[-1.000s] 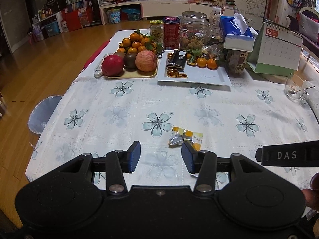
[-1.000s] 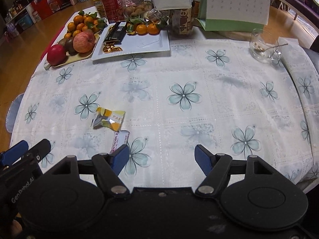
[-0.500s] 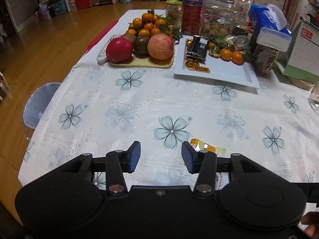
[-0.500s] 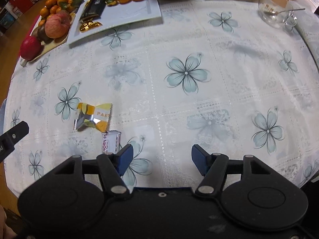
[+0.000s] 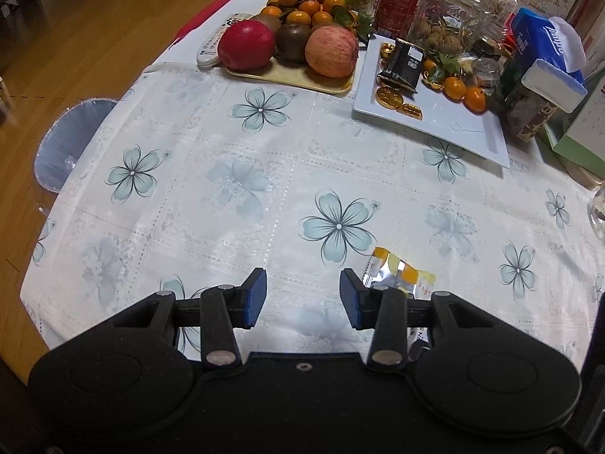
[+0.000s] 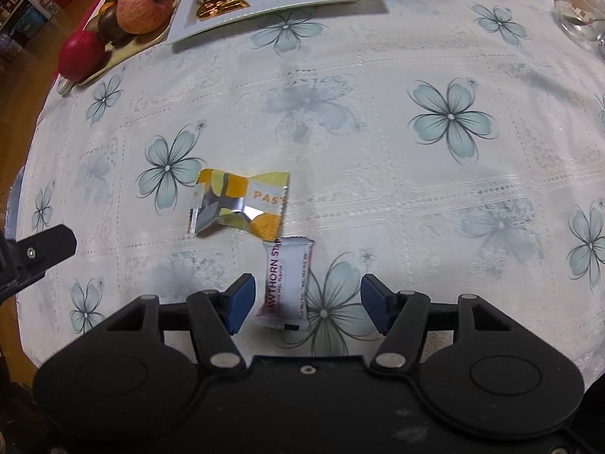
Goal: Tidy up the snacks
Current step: 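Lower the right tool onto the white hawthorn bar and close it, then grasp the yellow-silver packet with the left tool while the right tool holds the white bar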
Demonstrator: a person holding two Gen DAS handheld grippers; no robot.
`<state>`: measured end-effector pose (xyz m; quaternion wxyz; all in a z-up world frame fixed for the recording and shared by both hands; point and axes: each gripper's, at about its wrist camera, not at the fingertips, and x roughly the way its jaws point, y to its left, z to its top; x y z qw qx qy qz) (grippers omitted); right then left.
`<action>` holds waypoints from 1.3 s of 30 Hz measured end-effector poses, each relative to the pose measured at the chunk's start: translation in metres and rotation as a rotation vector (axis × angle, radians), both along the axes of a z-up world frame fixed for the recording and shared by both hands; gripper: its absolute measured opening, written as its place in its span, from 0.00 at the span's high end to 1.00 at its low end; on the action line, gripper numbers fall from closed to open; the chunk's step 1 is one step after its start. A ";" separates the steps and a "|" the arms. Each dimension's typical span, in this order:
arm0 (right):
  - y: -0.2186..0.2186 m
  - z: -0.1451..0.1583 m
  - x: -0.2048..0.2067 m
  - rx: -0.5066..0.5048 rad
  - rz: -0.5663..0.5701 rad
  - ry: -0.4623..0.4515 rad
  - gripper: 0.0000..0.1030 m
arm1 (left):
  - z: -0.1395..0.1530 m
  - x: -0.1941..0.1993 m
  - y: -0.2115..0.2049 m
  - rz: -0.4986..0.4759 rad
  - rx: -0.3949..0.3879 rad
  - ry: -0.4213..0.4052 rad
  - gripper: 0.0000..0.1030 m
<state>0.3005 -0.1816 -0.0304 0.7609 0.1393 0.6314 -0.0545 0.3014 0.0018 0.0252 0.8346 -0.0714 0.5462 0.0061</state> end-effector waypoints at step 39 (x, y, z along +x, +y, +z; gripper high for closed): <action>-0.081 0.020 -0.013 0.022 -0.128 0.059 0.80 | -0.029 0.045 -0.071 -0.147 0.041 0.029 0.51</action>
